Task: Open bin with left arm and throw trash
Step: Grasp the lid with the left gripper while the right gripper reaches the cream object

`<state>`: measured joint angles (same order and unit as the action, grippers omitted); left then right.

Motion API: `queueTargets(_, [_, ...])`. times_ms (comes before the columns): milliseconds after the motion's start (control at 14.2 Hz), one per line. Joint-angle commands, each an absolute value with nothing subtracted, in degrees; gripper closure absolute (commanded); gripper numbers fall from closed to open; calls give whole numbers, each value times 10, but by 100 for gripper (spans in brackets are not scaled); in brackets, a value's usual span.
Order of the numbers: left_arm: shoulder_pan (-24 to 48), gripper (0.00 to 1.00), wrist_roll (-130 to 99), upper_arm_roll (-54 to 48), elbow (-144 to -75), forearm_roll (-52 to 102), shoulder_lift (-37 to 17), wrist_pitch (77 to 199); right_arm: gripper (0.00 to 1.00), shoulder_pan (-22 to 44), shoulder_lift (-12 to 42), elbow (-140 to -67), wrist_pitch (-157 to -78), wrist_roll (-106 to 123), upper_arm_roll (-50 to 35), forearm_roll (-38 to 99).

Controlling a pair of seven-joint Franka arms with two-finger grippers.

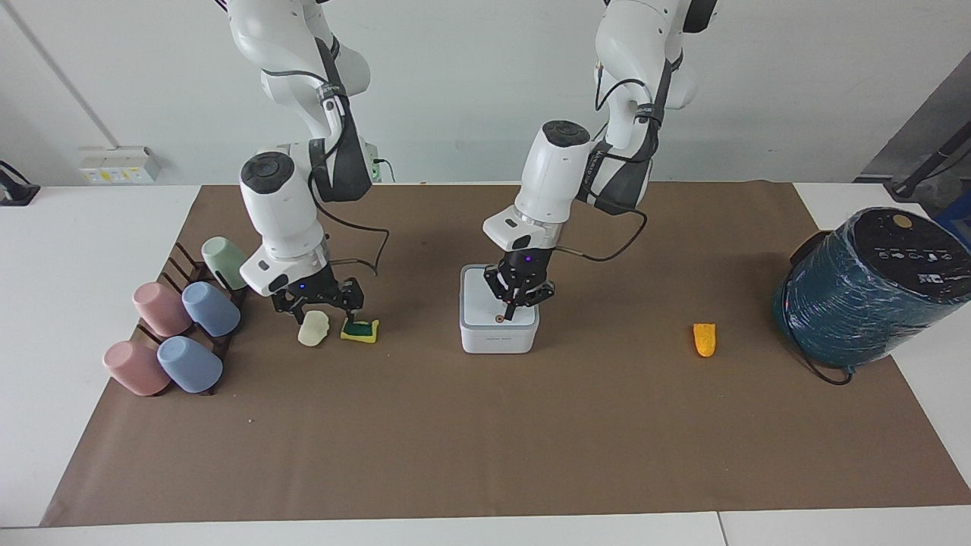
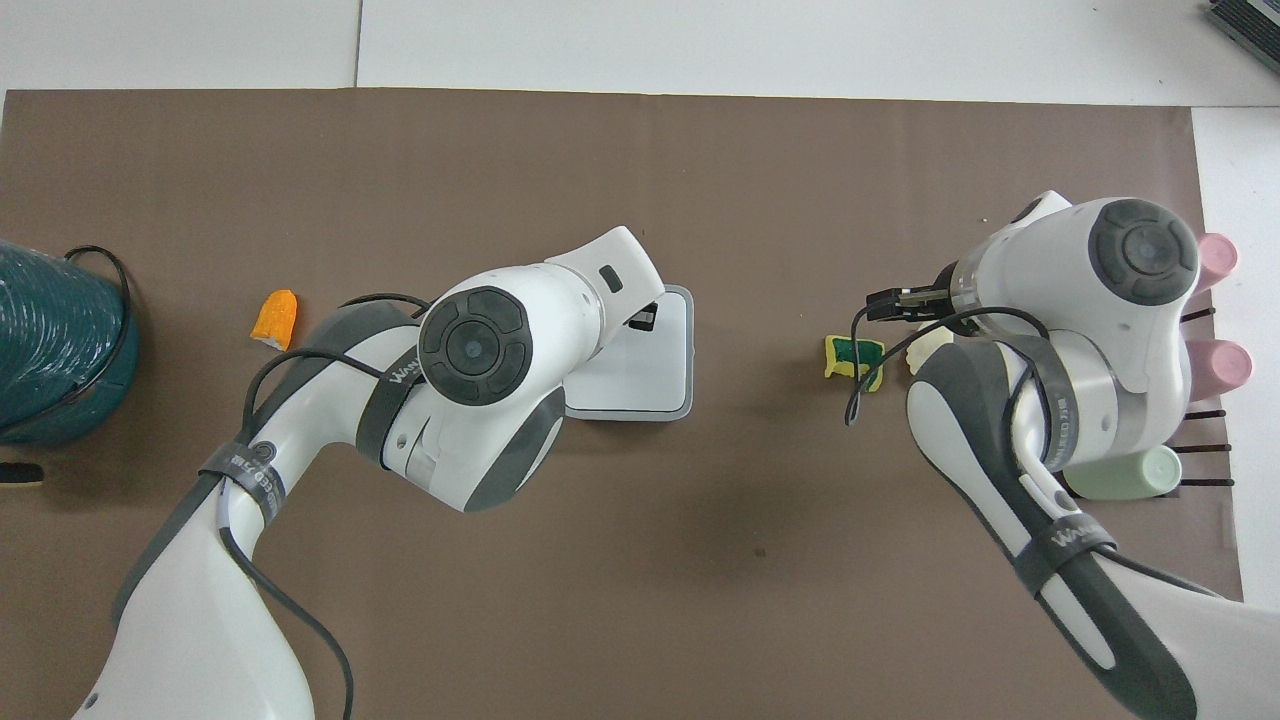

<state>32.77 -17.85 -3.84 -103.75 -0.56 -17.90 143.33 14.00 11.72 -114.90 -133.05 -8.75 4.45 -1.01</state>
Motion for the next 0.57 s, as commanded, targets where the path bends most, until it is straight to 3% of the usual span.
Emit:
queueTargets(0, [342, 100, -184, -29, -1029, 1, -172, 1370, 0, 108, 106, -1170, -1343, -14, 47, -1])
queueTargets(495, [338, 100, -192, -29, -1030, 1, -84, 1172, 0, 66, 124, -1242, -1449, 42, 47, -1])
